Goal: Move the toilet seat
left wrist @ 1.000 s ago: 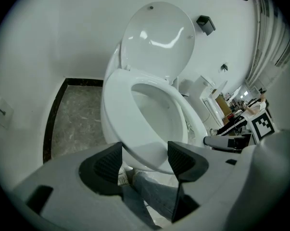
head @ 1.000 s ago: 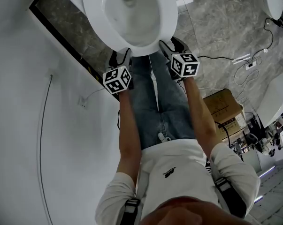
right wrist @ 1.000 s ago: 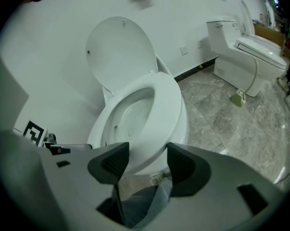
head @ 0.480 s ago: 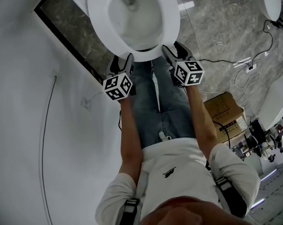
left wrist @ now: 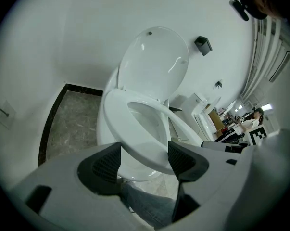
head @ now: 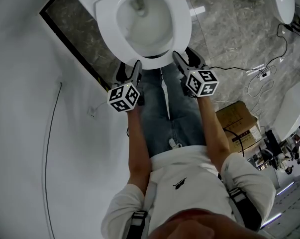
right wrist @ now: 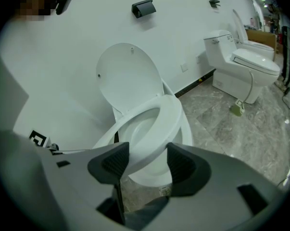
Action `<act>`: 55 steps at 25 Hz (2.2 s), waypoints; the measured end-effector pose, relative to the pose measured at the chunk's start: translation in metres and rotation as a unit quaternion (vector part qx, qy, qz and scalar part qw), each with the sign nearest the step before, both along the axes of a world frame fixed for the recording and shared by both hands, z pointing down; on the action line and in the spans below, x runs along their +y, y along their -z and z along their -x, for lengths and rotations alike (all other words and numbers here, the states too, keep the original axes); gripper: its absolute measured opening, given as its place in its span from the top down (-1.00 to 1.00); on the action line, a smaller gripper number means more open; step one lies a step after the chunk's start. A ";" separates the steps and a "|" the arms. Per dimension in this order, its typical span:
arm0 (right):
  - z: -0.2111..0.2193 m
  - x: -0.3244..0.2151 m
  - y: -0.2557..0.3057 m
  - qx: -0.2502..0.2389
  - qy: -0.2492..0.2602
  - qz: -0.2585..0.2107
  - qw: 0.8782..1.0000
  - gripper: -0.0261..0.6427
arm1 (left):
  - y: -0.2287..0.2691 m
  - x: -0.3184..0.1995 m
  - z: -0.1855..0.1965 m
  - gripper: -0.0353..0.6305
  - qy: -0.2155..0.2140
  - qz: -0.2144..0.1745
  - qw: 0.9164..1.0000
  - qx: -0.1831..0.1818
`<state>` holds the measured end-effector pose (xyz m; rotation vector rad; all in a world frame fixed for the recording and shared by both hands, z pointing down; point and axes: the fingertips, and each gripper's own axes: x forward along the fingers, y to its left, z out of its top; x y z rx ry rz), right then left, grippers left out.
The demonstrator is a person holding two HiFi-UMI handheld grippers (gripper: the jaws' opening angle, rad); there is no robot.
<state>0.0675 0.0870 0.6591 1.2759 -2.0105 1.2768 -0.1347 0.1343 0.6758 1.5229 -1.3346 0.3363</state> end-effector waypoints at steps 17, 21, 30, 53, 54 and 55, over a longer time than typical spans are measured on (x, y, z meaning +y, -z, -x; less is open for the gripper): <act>0.005 -0.023 0.045 -0.030 -0.031 -0.026 0.999 0.13 | 0.042 -0.022 0.007 -0.03 0.021 -0.051 0.998 0.022; 0.006 -0.029 0.056 -0.038 -0.041 -0.032 0.998 0.13 | 0.052 -0.028 0.009 -0.05 0.026 -0.061 0.997 0.027; 0.009 -0.046 0.082 -0.064 -0.068 -0.047 0.995 0.13 | 0.082 -0.044 0.015 -0.05 0.023 -0.098 0.995 0.018; 0.018 -0.080 0.121 -0.084 -0.099 -0.045 0.990 0.13 | 0.146 -0.056 -0.018 -0.05 -0.239 -0.160 0.938 -0.195; 0.019 -0.081 0.122 -0.085 -0.101 -0.045 0.990 0.13 | 0.145 -0.056 -0.020 -0.05 -0.249 -0.160 0.934 -0.200; 0.019 -0.083 0.124 -0.086 -0.103 -0.045 0.990 0.12 | 0.145 -0.057 -0.021 -0.05 -0.254 -0.159 0.932 -0.204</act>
